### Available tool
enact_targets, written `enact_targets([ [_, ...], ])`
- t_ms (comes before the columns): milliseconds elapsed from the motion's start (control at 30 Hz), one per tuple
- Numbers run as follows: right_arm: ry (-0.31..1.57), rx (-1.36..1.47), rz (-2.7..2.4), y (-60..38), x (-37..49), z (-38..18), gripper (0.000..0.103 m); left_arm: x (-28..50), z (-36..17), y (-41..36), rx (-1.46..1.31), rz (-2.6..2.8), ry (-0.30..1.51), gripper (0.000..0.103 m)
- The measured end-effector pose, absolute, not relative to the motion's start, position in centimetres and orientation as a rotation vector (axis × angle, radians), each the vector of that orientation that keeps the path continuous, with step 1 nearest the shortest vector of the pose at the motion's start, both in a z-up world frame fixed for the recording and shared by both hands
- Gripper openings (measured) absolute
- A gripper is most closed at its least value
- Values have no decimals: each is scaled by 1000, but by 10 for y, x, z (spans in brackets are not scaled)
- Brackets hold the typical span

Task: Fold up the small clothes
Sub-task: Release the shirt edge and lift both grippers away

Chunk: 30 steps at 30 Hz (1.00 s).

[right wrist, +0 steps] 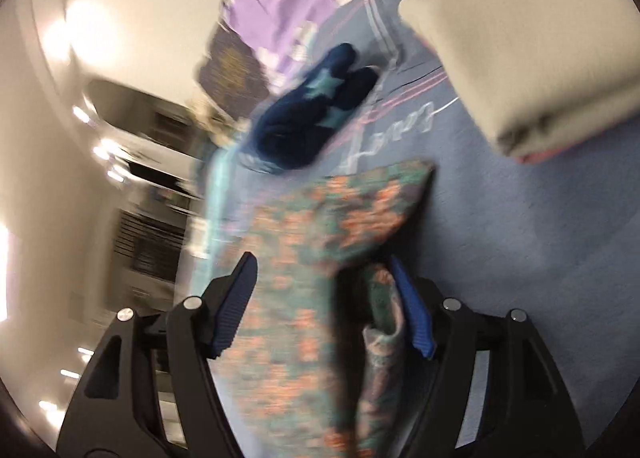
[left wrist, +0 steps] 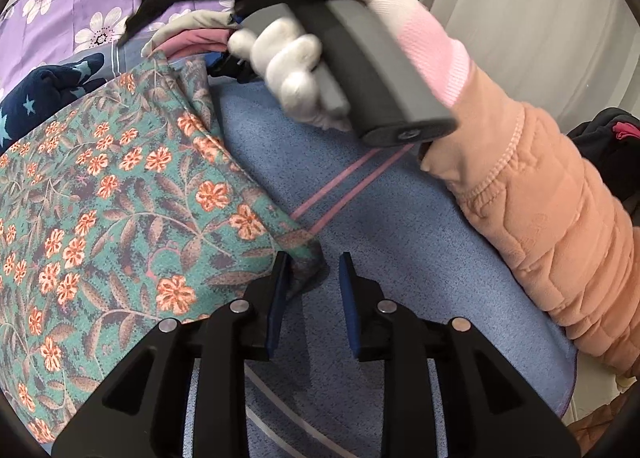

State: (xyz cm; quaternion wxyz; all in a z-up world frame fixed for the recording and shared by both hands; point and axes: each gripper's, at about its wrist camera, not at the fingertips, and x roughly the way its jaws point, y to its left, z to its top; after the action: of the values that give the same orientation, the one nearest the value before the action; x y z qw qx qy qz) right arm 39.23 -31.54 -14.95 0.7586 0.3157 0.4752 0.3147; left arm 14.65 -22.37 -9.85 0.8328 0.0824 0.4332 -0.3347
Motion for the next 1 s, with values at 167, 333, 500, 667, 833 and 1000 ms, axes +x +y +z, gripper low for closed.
enact_targets([
  [167,959,592,565,-309,402,-141,3,148,-100,-224,171,-711,917,25],
  [333,864,294,379,-309,390,-131,4,149,-100,-221,167,-724,914,25],
  [500,844,231,332,-319,375,-138,32,148,-101,-217,150,-736,911,25],
  [667,773,328,474,-325,326,-106,36,155,-103,-208,97,-758,918,27],
  [833,910,237,619,-298,278,-133,32,155,-95,-182,41,-766,905,28],
  [1000,879,132,536,-291,261,-149,29,141,-76,-108,-1,-631,848,28],
])
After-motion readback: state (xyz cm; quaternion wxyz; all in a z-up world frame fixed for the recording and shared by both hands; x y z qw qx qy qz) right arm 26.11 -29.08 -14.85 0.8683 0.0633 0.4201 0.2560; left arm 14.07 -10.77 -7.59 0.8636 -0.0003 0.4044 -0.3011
